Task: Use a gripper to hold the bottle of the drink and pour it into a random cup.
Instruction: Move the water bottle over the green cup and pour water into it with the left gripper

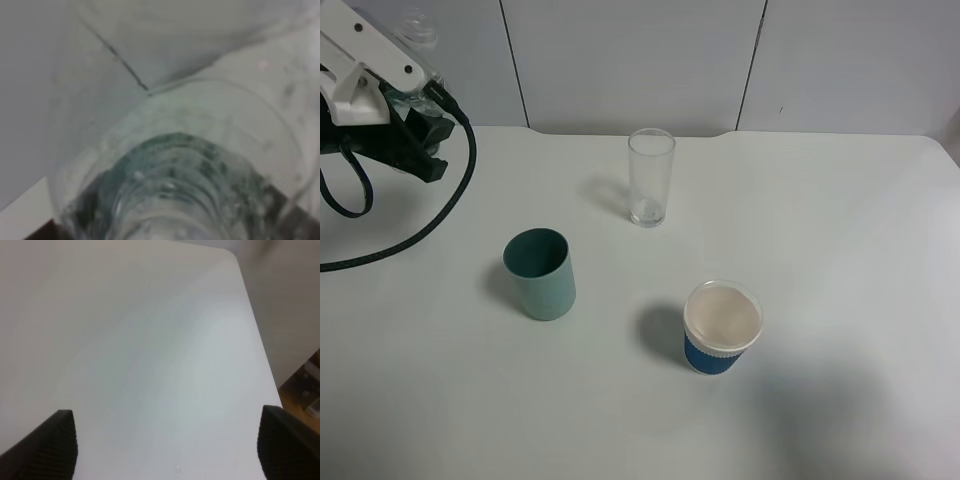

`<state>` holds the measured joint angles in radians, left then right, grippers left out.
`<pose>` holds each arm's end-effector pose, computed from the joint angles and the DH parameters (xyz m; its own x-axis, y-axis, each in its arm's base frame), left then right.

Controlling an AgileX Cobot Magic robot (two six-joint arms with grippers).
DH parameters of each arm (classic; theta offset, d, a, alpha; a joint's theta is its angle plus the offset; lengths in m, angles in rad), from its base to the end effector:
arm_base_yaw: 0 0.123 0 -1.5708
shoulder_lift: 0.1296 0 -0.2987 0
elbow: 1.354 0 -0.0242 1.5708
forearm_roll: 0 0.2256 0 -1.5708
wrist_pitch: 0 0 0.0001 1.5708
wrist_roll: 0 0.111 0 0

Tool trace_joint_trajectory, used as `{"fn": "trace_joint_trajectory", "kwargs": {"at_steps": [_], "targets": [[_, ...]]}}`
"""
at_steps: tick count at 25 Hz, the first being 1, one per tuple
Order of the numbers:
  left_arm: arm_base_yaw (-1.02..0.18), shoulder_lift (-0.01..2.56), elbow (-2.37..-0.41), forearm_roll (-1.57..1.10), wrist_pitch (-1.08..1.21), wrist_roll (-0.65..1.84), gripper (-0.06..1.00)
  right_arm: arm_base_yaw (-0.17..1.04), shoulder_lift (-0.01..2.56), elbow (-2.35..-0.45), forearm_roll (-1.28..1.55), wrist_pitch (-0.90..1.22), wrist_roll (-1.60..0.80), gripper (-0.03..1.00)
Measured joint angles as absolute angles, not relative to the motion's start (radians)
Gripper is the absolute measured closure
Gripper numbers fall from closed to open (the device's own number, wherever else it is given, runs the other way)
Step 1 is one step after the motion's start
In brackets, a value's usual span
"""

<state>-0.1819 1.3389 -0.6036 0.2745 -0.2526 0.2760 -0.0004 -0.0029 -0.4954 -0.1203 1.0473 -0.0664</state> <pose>0.2600 -0.0554 0.2596 -0.2069 0.5615 -0.8012 0.4068 0.7941 0.4515 -0.0227 -0.0115 0.2566 -0.4510 -0.1256 -0.8836 0.0369 0.9866 -0.1590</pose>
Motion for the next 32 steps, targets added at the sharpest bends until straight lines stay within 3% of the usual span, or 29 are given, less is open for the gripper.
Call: {"fn": "trace_joint_trajectory", "kwargs": {"at_steps": [17,32], "targets": [[-0.185,1.333,-0.448,0.097,-0.4,0.778,0.45,0.0,-0.003,-0.495,-0.12,1.047,-0.066,0.23],[-0.319,1.333,-0.421,-0.14,-0.43,1.243,0.45,0.0,-0.003,-0.495,-0.12,1.047,-0.066,0.23]]}}
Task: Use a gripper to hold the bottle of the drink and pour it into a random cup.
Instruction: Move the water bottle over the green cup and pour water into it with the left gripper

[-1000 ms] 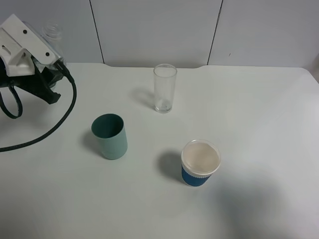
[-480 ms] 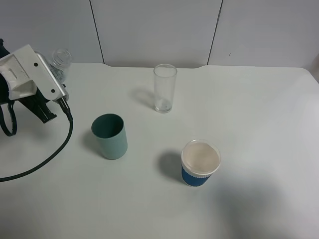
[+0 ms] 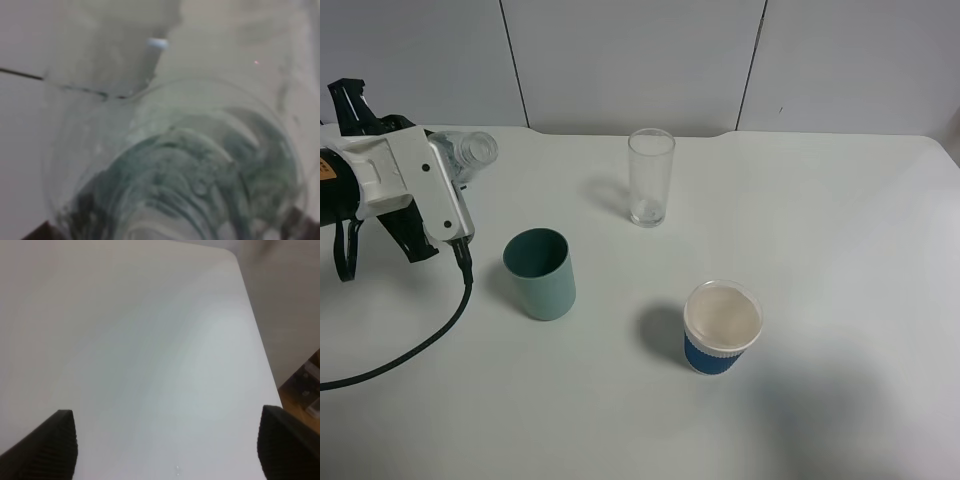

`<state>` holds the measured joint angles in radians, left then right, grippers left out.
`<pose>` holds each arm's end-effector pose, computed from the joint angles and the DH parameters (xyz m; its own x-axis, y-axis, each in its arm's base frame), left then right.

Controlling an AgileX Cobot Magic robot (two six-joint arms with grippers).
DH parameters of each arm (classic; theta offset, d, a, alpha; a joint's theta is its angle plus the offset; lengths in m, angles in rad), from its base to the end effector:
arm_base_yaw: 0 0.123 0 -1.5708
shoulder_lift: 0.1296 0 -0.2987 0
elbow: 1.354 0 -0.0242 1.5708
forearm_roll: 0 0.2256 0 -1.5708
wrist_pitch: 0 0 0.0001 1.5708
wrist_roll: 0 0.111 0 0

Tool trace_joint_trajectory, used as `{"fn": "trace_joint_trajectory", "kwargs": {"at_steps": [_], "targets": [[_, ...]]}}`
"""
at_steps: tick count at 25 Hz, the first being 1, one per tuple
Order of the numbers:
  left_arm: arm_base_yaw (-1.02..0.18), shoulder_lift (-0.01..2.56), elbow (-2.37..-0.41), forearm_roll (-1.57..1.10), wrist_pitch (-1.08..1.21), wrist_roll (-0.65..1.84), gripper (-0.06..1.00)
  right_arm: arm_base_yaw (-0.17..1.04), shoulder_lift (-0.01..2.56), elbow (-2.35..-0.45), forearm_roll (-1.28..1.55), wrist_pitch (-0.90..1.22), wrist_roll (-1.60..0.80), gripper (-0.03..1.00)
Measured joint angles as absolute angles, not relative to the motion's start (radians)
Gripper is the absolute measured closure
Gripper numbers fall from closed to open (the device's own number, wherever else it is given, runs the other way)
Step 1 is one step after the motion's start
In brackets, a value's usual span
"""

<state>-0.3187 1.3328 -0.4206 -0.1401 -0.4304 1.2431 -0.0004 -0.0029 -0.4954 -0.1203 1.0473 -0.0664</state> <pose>0.2305 -0.0693 0.2276 0.0732 0.9200 -0.3849 0.4459 0.3150 0.8378 -0.0227 -0.0115 0.2566 -0.4510 -0.1256 -0.8836 0.0369 0.9866 -0.1590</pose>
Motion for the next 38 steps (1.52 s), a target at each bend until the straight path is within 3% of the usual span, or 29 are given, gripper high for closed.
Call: {"fn": "trace_joint_trajectory", "kwargs": {"at_steps": [11,32,38], "targets": [[-0.347,1.337,-0.414,-0.34,-0.376,1.562,0.45,0.0,-0.003,-0.495,-0.12,1.047,-0.066,0.23],[-0.347,1.337,-0.414,-0.431,-0.354,1.592,0.45,0.0,-0.003,-0.495,-0.12,1.047,-0.066,0.23],[-0.361,1.337,-0.414,-0.618,-0.372,1.746,0.45,0.0,-0.003,-0.495,-0.12,1.047,-0.066,0.23]]}}
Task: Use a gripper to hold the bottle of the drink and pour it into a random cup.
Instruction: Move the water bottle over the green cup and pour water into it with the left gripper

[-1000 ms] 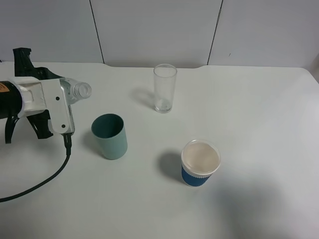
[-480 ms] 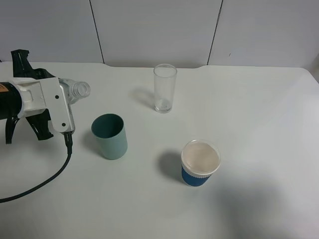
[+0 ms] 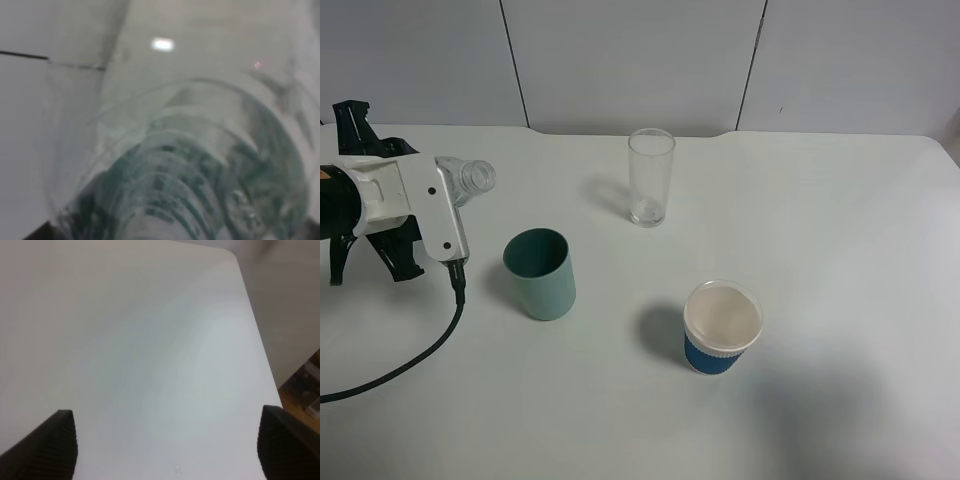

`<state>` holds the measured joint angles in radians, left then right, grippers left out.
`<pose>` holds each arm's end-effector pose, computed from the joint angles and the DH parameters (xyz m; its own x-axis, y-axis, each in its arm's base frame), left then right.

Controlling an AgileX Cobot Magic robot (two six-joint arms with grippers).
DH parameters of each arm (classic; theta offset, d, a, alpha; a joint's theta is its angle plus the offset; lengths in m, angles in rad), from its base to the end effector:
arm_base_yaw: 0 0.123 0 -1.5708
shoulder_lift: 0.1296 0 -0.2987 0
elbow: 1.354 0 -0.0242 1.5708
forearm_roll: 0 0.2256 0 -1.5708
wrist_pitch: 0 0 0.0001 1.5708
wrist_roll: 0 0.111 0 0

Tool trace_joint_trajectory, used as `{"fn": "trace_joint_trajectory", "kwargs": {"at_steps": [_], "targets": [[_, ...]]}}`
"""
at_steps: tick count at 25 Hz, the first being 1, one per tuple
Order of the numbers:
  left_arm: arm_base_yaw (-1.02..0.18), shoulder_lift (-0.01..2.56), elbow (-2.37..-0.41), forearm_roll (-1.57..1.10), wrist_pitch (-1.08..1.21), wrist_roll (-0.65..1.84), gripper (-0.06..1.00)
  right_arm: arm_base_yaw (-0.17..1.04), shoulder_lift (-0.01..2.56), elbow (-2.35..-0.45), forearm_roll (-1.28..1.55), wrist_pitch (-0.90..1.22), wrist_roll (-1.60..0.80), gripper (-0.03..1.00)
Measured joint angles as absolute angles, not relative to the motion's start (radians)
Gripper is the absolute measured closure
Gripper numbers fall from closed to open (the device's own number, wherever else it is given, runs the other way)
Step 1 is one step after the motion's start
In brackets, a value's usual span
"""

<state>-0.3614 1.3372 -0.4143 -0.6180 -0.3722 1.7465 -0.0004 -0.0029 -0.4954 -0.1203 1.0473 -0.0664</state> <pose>0.2252 -0.0602 0.2143 -0.0265 0.9688 -0.2464 0.5019 0.2261 0.8349 -0.0227 -0.0115 0.2566 -0.4510 -0.1256 -0.8836 0.0369 0.9866 -0.1590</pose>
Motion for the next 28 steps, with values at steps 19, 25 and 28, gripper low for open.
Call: {"fn": "trace_joint_trajectory", "kwargs": {"at_steps": [19,25,28], "targets": [[-0.49,1.386,-0.414,-0.999,-0.574,2.192,0.45,0.0,-0.003,-0.495,-0.12,1.047,-0.066,0.23],[-0.507,1.393,-0.415,-1.03,-0.621,2.252,0.45,0.0,-0.003,-0.495,-0.12,1.047,-0.066,0.23],[-0.507,1.393,-0.415,-1.032,-0.624,2.257,0.45,0.0,-0.003,-0.495,-0.12,1.047,-0.066,0.23]]}}
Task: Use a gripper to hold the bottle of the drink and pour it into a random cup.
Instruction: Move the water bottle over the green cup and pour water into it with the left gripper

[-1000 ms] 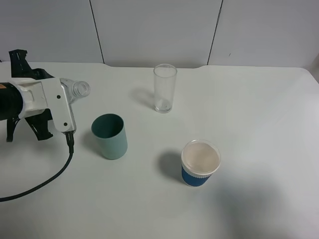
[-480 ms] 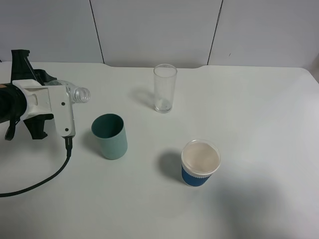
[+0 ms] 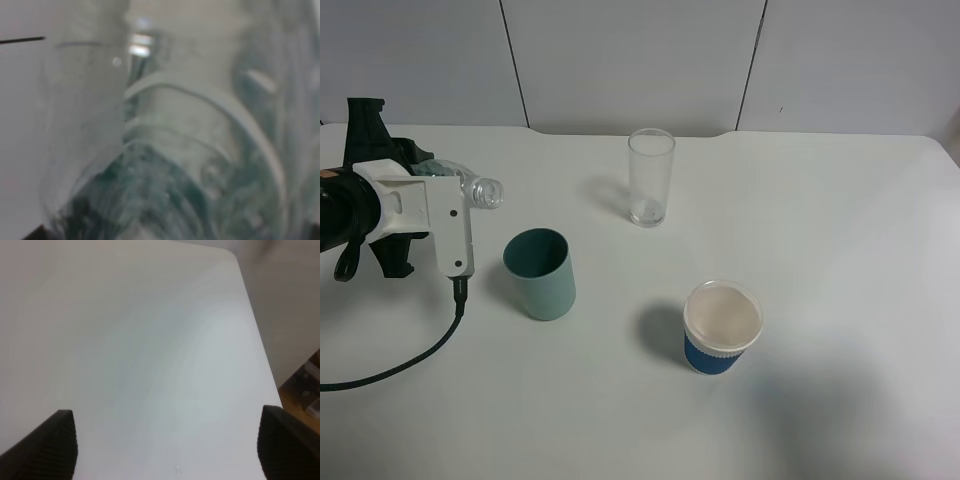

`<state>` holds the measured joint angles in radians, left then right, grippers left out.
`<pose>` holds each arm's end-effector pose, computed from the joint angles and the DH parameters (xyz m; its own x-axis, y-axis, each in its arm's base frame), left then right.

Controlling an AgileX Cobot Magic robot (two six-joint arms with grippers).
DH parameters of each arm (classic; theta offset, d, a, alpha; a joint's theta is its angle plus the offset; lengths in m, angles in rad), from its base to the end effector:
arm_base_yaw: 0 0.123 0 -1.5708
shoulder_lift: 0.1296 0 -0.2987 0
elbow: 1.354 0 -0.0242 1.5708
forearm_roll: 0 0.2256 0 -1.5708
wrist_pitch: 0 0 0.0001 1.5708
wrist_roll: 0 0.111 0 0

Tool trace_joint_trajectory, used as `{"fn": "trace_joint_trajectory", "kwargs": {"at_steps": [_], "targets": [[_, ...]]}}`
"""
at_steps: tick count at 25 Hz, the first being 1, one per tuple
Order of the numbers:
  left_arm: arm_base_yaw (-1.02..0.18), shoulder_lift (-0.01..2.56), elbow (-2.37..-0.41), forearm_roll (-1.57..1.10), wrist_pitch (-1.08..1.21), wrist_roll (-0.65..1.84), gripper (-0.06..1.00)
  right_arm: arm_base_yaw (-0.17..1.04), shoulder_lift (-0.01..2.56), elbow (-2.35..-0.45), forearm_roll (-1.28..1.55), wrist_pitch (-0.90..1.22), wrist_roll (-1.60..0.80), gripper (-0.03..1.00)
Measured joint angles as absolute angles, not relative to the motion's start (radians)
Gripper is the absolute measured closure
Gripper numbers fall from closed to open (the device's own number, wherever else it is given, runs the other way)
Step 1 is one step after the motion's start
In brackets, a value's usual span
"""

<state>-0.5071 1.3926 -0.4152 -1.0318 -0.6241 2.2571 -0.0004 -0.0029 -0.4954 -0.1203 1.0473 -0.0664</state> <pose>0.2270 -0.0625 0.2121 -0.0683 0.9970 0.0361 0.4434 -0.0021 0.8963 -0.0227 -0.0115 0.2566 -0.4510 -0.1256 -0.8836 0.0369 0.9866 -0.1590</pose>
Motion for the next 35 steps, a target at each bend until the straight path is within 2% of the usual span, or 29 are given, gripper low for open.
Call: {"fn": "trace_joint_trajectory", "kwargs": {"at_steps": [12,35], "targets": [[-0.556,1.393,-0.415,-1.088,-0.662,2.314,0.45,0.0,-0.003,-0.495,-0.12,1.047,-0.066,0.23],[-0.557,1.393,-0.415,-1.094,-0.695,2.349,0.45,0.0,-0.003,-0.495,-0.12,1.047,-0.066,0.23]]}}
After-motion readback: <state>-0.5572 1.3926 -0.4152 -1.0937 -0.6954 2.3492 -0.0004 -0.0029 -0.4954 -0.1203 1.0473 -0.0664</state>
